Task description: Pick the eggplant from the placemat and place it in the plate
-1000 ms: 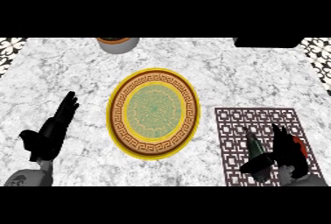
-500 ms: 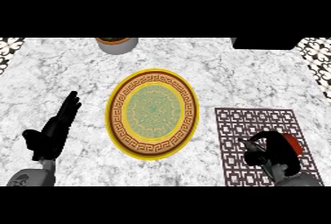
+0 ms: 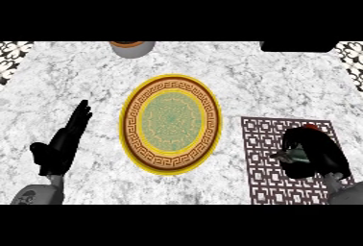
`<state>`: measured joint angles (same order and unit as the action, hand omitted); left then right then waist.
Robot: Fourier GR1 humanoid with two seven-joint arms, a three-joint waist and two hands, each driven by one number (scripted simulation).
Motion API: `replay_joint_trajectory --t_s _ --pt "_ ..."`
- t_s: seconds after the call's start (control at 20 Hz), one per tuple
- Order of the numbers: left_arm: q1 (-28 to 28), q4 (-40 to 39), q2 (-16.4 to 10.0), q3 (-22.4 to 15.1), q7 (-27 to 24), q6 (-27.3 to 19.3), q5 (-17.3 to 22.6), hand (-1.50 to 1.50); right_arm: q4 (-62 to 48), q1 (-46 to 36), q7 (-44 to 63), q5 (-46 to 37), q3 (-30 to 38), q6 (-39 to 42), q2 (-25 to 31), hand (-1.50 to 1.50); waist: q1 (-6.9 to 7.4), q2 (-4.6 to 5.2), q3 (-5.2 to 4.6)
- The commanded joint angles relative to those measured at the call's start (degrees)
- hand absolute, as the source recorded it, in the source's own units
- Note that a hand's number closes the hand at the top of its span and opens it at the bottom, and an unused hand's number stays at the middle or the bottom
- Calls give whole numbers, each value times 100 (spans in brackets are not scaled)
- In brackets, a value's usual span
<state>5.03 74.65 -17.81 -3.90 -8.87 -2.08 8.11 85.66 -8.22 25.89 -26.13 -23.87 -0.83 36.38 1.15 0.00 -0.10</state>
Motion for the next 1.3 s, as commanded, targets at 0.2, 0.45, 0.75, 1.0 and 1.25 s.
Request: replay_joint_trajectory --t_s 0.2,0.45,0.75,1.0,1.25 --pt "-251 173 -58 131 21 39 37 0 -172 65 -2830 89 601 -746 455 150 -105 -9 17" --pt "-127 -9 -28 262 12 98 -39 0 980 570 -2852 224 1074 -395 847 150 -182 -17 7" --pt "-605 661 -14 175 134 50 -105 0 1814 313 -2668 566 1787 -446 804 150 -150 -41 8" --pt "121 -211 -2 461 65 300 -73 0 1988 190 -2764 209 1865 -639 229 150 -147 -2 8" --pt "-395 344 164 279 79 253 -265 0 2628 -654 -1552 295 1701 242 -60 150 -86 -6 7"
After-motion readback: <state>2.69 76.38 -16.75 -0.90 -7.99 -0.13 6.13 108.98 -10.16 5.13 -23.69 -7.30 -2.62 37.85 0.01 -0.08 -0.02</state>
